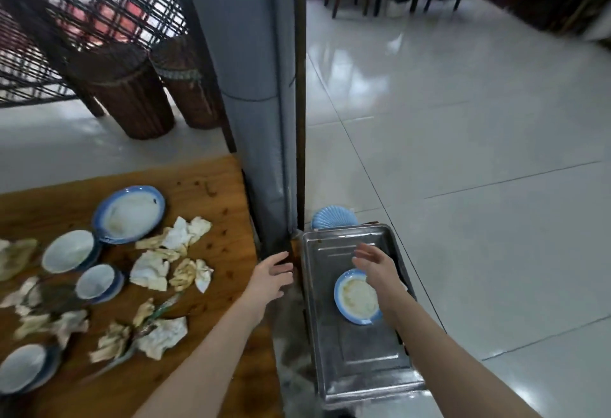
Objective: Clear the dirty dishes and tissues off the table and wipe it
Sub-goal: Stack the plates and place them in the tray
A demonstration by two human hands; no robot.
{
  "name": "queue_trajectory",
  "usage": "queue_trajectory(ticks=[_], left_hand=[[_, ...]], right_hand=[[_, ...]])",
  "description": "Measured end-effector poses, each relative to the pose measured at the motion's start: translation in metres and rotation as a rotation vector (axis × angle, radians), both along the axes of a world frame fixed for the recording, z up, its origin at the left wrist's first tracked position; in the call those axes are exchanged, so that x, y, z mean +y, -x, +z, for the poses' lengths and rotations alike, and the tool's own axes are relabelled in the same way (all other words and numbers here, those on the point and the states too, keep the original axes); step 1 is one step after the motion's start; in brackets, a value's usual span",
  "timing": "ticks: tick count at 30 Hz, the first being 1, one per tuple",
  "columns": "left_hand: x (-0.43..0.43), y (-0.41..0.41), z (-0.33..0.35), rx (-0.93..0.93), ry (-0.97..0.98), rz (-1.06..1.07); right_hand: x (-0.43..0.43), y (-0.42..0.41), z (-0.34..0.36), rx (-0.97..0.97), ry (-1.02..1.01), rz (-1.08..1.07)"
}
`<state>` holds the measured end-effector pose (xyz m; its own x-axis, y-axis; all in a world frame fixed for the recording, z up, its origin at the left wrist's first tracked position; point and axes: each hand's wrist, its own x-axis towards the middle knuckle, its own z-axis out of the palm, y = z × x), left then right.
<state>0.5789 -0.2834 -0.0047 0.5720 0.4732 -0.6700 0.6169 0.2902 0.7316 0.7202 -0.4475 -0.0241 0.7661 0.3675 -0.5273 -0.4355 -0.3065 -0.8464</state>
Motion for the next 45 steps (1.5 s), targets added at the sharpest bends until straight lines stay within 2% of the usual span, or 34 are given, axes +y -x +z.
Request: queue_trajectory(ticks=[7,18,27,31,45], left_hand=[[0.042,0.073,0.056,-0.084,-0.035,-0.001],[0.061,0.162,0.084,-0.103,-0.056,0.066],[0.041,0.243,0.091,-0.142,-0.09,0.258],[0.019,0.293,0.087,-0.118,-0.082,0.361],[0.046,0.458,0.086,-0.084,-0.135,0.747]], right_hand=[[0.018,0.063,0.056,-0.067,-0.065,-0.021],[0.022,0.135,0.075,-0.066,-0.053,0.06],[0.022,0.177,0.09,-0.072,-0.061,0.256],[0.03,0.212,0.089,-0.003,-0.074,0.352],[0.138,0.341,0.106,-0.013,-0.04,0.686]])
